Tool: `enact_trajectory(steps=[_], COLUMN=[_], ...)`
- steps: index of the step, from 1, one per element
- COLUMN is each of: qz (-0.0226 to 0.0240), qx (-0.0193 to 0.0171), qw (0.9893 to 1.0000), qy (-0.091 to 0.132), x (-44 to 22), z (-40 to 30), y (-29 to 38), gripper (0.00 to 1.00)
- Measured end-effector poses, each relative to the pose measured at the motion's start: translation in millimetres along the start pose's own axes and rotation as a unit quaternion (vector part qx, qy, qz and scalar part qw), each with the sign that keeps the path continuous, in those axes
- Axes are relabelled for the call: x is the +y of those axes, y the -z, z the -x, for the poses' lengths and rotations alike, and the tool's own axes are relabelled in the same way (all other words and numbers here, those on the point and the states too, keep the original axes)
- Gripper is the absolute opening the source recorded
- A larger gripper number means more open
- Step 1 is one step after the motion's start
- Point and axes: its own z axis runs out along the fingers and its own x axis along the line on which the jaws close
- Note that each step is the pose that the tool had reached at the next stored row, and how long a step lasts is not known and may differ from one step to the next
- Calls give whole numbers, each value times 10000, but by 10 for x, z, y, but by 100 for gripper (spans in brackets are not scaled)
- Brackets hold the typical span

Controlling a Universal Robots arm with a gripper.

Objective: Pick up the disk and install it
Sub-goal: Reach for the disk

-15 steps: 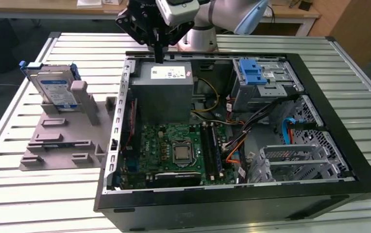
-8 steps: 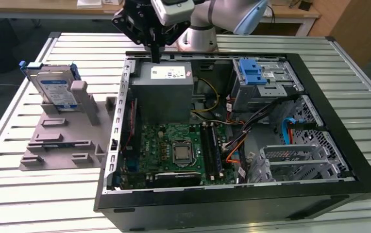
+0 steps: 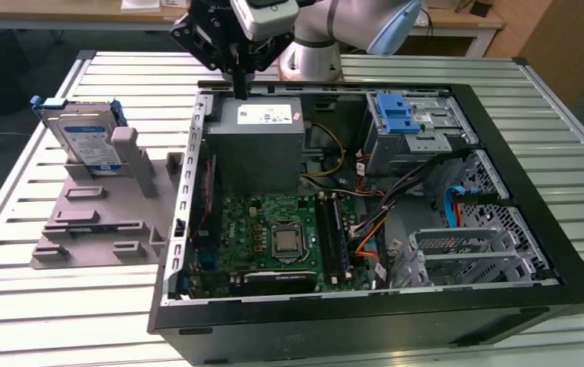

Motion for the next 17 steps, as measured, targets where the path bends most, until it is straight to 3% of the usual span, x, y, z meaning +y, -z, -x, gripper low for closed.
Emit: enact_trajectory(steps=[17], qz=[0], qx=[0], qw=[10000], qy=[0], x=[3], z=[-117], y=[-2], gripper=[11])
